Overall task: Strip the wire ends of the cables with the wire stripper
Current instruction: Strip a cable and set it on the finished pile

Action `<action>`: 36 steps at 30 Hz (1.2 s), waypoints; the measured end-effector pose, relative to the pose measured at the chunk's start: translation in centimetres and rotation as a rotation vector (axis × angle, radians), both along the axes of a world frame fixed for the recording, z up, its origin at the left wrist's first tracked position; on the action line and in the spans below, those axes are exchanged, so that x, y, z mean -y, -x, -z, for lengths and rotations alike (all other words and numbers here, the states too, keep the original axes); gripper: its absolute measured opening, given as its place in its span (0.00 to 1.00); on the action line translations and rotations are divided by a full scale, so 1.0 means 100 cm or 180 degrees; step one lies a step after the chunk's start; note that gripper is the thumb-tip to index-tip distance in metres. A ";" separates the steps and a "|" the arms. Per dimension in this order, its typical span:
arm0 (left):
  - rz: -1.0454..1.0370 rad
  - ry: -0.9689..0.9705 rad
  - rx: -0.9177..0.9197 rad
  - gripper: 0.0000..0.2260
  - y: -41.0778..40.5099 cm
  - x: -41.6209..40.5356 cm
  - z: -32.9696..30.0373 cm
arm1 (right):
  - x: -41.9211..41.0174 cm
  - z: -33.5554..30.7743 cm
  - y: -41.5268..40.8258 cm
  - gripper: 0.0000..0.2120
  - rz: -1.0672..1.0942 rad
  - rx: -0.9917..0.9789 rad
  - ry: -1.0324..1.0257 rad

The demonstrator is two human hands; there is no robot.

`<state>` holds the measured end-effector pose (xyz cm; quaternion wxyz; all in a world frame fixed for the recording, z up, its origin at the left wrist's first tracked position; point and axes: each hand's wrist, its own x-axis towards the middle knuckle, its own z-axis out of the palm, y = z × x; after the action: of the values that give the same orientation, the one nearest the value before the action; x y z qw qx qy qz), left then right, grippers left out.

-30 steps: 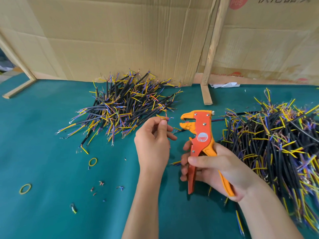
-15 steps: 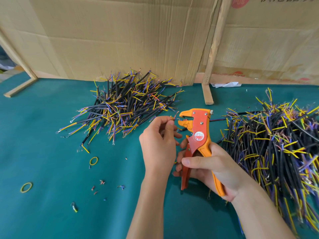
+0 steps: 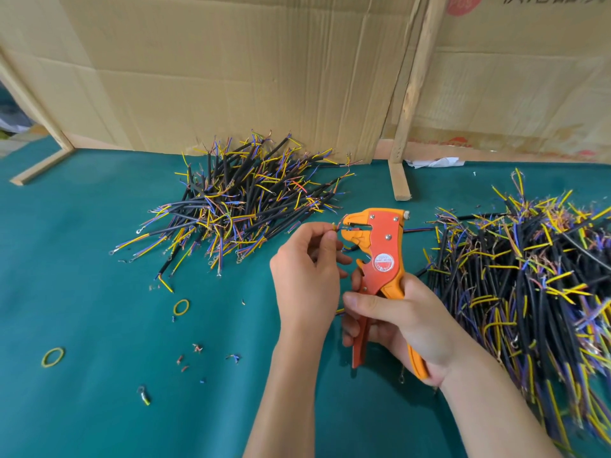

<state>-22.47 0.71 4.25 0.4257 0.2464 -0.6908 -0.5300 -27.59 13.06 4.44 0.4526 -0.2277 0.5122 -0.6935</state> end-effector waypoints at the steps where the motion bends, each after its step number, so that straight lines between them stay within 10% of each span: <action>1: 0.0005 -0.0005 -0.0001 0.10 0.000 0.000 0.000 | 0.001 0.000 0.000 0.07 0.0025 0.0006 -0.0001; 13: 0.0250 0.0084 0.0233 0.09 -0.001 0.001 0.000 | 0.008 -0.004 -0.008 0.20 0.0830 0.0222 -0.0023; 18: 0.0403 0.0073 0.0909 0.06 -0.003 0.007 0.009 | -0.004 -0.007 0.007 0.10 0.1061 0.0721 0.0627; 24: 0.2043 -0.0224 0.0716 0.17 0.000 -0.014 -0.005 | -0.022 -0.004 0.029 0.04 0.1371 0.1017 0.1145; 29: 0.0050 0.0841 0.1075 0.13 -0.002 -0.004 0.005 | -0.028 -0.005 0.032 0.12 0.1343 0.1278 0.1351; 36: 0.0045 0.1496 0.2205 0.14 -0.001 0.001 0.018 | -0.011 -0.003 0.022 0.25 0.1407 0.1256 0.0770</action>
<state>-22.37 0.58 2.43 0.2093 0.3014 -0.8970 -0.2466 -29.81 14.12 4.71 0.3513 -0.0242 0.3653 -0.8617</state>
